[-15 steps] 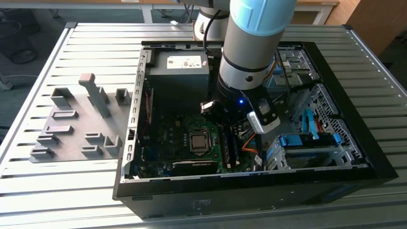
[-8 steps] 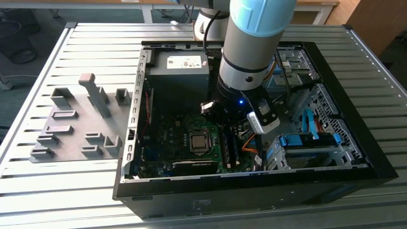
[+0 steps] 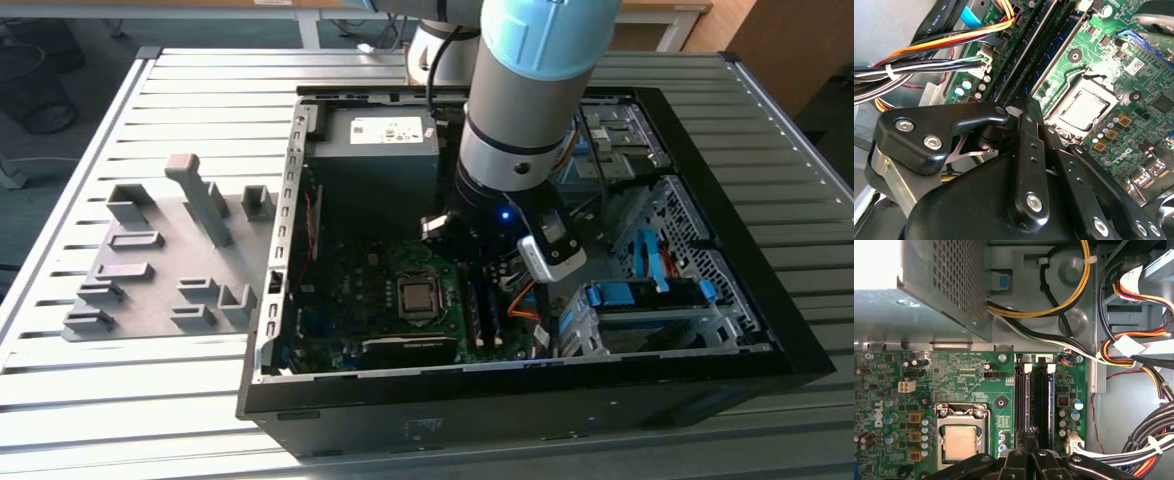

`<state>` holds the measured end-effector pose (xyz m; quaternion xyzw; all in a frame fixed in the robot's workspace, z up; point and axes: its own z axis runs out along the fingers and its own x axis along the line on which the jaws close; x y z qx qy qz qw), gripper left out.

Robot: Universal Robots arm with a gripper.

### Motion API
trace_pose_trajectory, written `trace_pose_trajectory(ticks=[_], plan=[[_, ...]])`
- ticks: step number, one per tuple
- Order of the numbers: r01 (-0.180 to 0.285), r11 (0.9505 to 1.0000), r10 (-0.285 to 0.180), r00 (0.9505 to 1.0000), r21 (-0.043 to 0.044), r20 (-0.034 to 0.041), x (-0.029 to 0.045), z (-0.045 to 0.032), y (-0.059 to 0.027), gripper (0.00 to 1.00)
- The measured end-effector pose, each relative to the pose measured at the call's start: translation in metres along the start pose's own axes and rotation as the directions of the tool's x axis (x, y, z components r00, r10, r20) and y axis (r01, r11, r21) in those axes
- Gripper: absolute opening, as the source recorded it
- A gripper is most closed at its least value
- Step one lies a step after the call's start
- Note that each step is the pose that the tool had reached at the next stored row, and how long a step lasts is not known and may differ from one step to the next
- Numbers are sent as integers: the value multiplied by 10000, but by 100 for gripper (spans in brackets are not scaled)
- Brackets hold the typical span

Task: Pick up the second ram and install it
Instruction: 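Press down the second ram until it locks into place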

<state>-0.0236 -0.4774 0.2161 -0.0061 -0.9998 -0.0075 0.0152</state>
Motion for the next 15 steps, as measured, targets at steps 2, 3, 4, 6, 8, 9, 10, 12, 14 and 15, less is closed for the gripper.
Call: trace_pose_trajectory(ticks=[2, 3, 4, 6, 8, 9, 10, 12, 14, 15], plan=[[0, 10000, 0, 10000, -25, 7, 0, -24, 4, 11], [1, 10000, -1, 10000, -27, 7, 0, -40, 4, 11], [0, 10000, 0, 10000, -5, 0, 2, -66, 1, 11], [0, 10000, 0, 10000, -5, 0, 3, -101, 2, 11], [0, 10000, 0, 10000, 0, -1, 4, -130, 1, 11], [0, 10000, 0, 10000, -3, 0, 4, -131, 2, 11], [0, 10000, 0, 10000, -4, 0, 4, -131, 2, 11], [0, 10000, 0, 10000, -2, -1, 4, -133, 2, 11], [0, 10000, 0, 10000, -2, -1, 4, -135, 2, 11], [0, 10000, 0, 10000, -2, -1, 4, -135, 2, 11]])
